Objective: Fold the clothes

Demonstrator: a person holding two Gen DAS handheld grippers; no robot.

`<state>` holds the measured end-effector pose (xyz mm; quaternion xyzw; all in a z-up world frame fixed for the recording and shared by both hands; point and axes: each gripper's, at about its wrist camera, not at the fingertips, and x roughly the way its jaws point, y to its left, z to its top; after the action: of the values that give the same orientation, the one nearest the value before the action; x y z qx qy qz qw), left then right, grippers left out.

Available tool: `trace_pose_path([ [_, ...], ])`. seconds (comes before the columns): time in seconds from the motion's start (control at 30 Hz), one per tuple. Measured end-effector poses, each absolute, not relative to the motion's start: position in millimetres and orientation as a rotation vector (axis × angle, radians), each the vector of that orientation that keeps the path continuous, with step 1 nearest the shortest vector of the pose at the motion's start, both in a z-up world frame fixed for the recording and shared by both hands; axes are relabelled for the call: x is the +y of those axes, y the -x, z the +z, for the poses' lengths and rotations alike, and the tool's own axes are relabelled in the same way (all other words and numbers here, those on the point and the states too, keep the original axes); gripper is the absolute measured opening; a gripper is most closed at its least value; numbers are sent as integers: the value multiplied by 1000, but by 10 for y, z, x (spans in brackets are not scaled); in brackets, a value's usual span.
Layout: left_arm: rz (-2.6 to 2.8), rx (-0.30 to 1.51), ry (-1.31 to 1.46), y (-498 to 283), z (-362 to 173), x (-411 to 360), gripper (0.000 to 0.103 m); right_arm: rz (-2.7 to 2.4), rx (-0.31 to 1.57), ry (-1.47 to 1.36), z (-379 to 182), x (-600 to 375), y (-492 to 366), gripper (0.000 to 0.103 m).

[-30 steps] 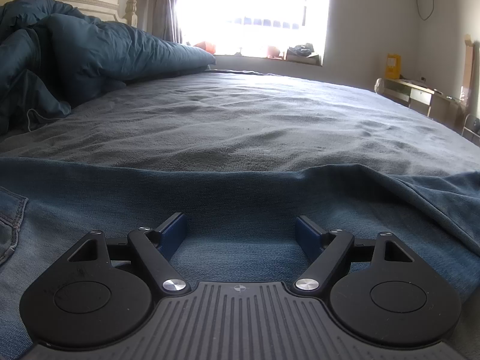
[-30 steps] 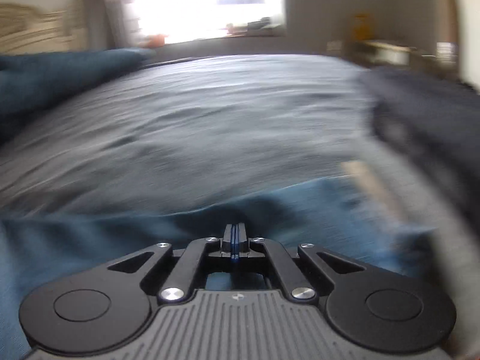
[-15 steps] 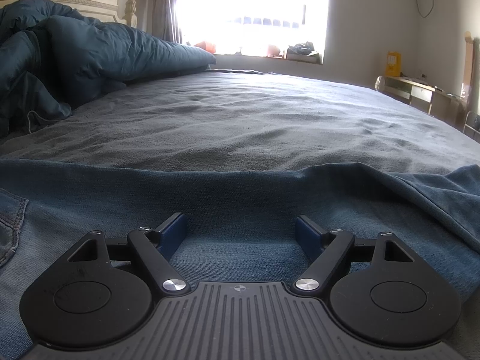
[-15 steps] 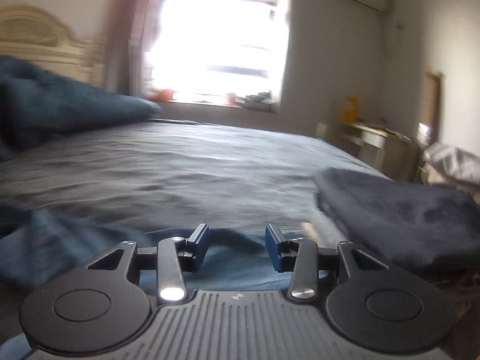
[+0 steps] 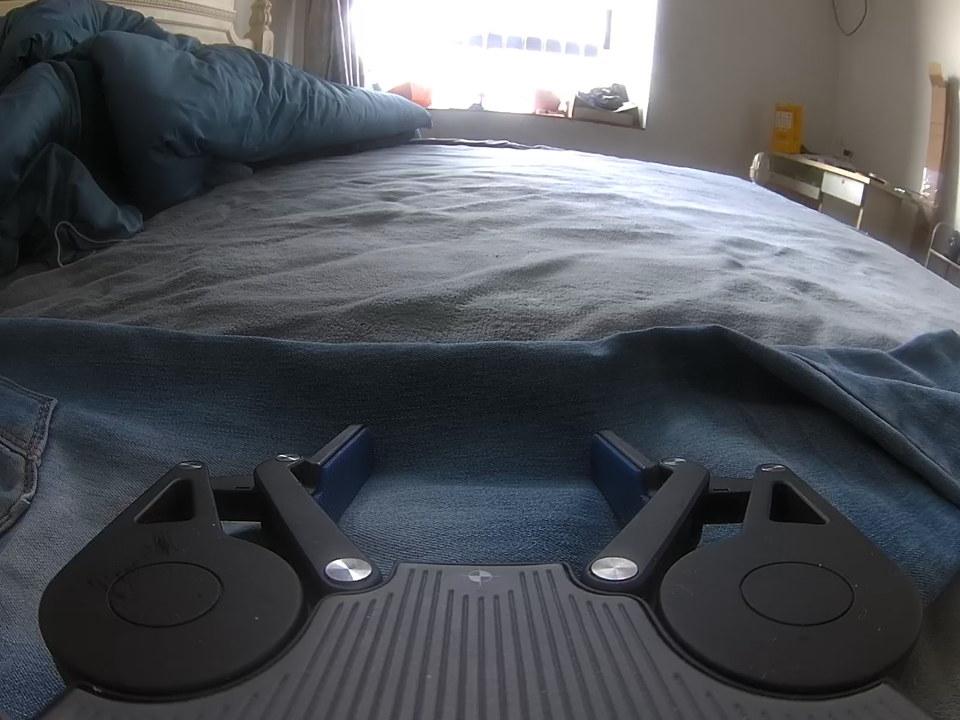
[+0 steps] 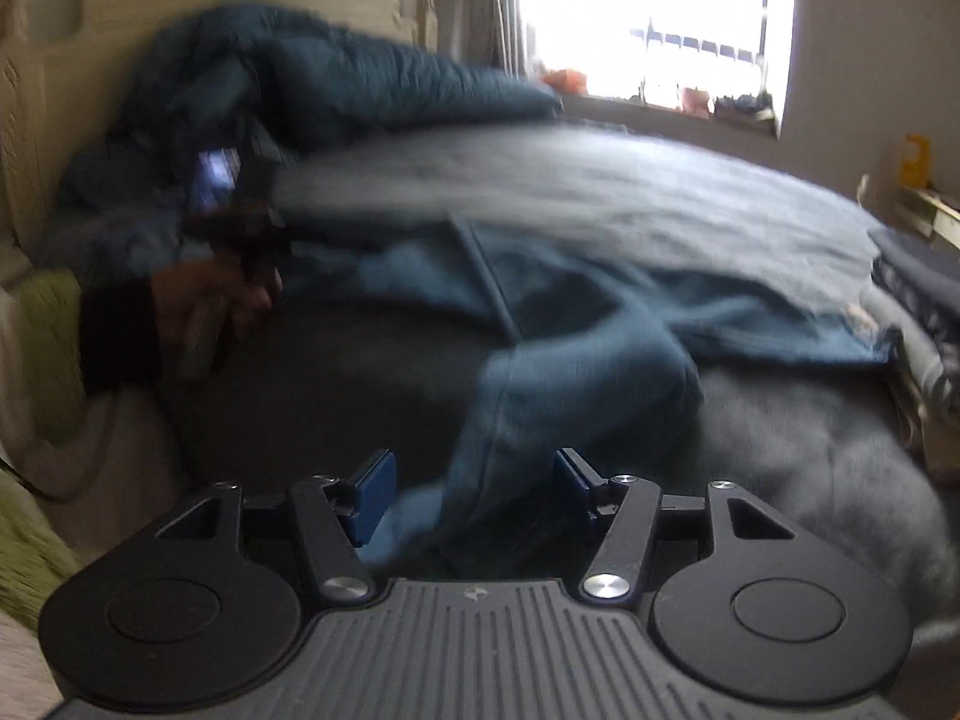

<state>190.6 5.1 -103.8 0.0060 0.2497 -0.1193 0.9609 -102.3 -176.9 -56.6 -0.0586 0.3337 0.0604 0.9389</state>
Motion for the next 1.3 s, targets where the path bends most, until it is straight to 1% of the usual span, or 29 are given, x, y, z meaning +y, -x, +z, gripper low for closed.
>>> trace_pose_path([
  [0.07, -242, 506, -11, -1906, -1039, 53, 80, 77, 713, 156, -627, -1760, 983, 27],
  [0.1, -242, 506, -11, -1907, -1038, 53, 80, 52, 697, 174, -578, -1791, 974, 15],
  [0.23, -243, 505, -9, -1908, -1037, 55, 80, -69, 581, 266, -254, -1983, 926, 6],
  [0.37, -244, 505, -8, -1910, -1036, 58, 80, -216, 497, 392, 30, -2275, 680, 4],
  [0.53, -244, 502, -5, -1911, -1038, 68, 81, -300, 506, 521, 147, -2629, 123, 4],
  [0.7, -243, 501, -6, -1904, -1038, 63, 81, -322, 569, 614, 126, -2946, -514, 4],
  [0.8, -243, 501, -4, -1904, -1036, 61, 81, -321, 622, 644, 36, -3082, -886, 3],
  [0.97, -243, 501, -2, -1900, -1035, 65, 81, -314, 740, 666, -287, -3227, -1342, 4],
  [1.0, -243, 501, -2, -1900, -1036, 67, 81, -313, 764, 668, -345, -3245, -1411, 6],
  [1.07, -243, 501, -2, -1899, -1037, 69, 81, -313, 805, 672, -444, -3289, -1544, 18],
  [1.1, -244, 501, -1, -1900, -1038, 70, 81, -318, 814, 676, -464, -3312, -1593, 29],
  [1.13, -244, 501, 0, -1900, -1037, 68, 81, -326, 818, 680, -469, -3331, -1628, 36],
  [1.2, -244, 501, 2, -1898, -1037, 69, 81, -346, 820, 668, -418, -3397, -1681, 42],
  [1.3, -245, 500, 3, -1902, -1040, 71, 81, -385, 786, 613, -194, -3525, -1697, 44],
])
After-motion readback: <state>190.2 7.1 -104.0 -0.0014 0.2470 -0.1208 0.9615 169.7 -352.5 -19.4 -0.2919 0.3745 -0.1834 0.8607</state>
